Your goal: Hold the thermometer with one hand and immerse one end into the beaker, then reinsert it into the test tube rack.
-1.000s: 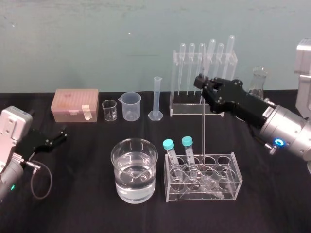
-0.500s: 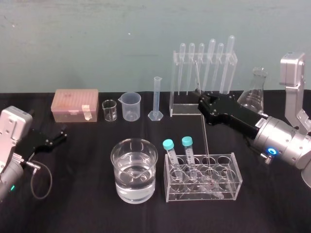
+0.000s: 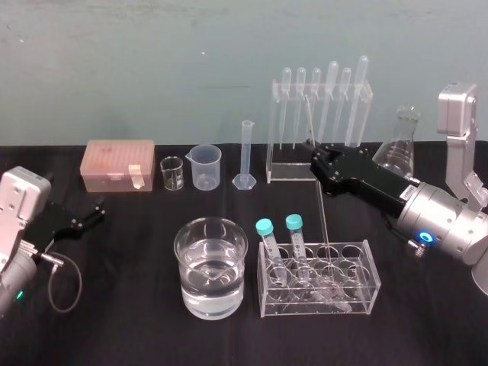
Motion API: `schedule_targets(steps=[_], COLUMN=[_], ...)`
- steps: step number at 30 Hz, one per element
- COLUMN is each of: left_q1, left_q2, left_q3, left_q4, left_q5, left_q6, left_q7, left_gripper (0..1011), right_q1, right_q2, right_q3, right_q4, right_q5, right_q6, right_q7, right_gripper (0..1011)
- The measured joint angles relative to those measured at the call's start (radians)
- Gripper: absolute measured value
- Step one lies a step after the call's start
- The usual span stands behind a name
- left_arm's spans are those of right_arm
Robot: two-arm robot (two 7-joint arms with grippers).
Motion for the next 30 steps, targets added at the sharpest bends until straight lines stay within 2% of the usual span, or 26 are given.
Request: schedule_targets(steps=[3,6,7,12,15,16,17,19,20,23,25,26,27,29,30], left_q1=[0.000,0.000,0.000,0.000,0.000,0.000,0.000,0.000,0.000,0.000,0.000,0.000,0.000,0.000,0.000], left_q2=[0.000,0.000,0.000,0.000,0.000,0.000,0.000,0.000,0.000,0.000,0.000,0.000,0.000,0.000,0.000], left_q3=[0.000,0.000,0.000,0.000,0.000,0.000,0.000,0.000,0.000,0.000,0.000,0.000,0.000,0.000,0.000], left_q4=[0.000,0.000,0.000,0.000,0.000,0.000,0.000,0.000,0.000,0.000,0.000,0.000,0.000,0.000,0.000], left_q5=[0.000,0.000,0.000,0.000,0.000,0.000,0.000,0.000,0.000,0.000,0.000,0.000,0.000,0.000,0.000], left_q6=[0.000,0.000,0.000,0.000,0.000,0.000,0.000,0.000,0.000,0.000,0.000,0.000,0.000,0.000,0.000], left_q7=[0.000,0.000,0.000,0.000,0.000,0.000,0.000,0.000,0.000,0.000,0.000,0.000,0.000,0.000,0.000], left_gripper=[1008,1008,1008,1008,1008,1008,1008,1008,1008,1008,1008,1008,1008,1008,1008], right_q1=[0.000,0.000,0.000,0.000,0.000,0.000,0.000,0.000,0.000,0.000,0.000,0.000,-0.001,-0.008,-0.016], right_q2=[0.001,0.001,0.001,0.001,0.002,0.002,0.002,0.002,0.002,0.002,0.003,0.003,0.002,-0.002,-0.008], right_q3=[0.000,0.000,0.000,0.000,0.000,0.000,0.000,0.000,0.000,0.000,0.000,0.000,0.002,0.016,0.031], right_q4=[0.000,-0.001,-0.001,-0.001,-0.001,-0.001,-0.002,-0.002,-0.002,-0.002,-0.002,-0.002,-0.004,-0.010,-0.014], right_q5=[0.000,0.001,0.001,0.002,0.003,0.003,0.003,0.003,0.003,0.004,0.004,0.004,0.002,-0.010,-0.038], right_q6=[0.000,0.001,0.001,0.002,0.002,0.002,0.002,0.002,0.002,0.002,0.002,0.002,-0.001,-0.015,-0.034], right_q7=[0.000,0.000,0.000,0.001,0.001,0.001,0.001,0.001,0.001,0.001,0.001,0.001,-0.004,-0.031,-0.075], right_gripper=[70,169,169,362,419,488,488,591,591,707,750,807,807,877,892])
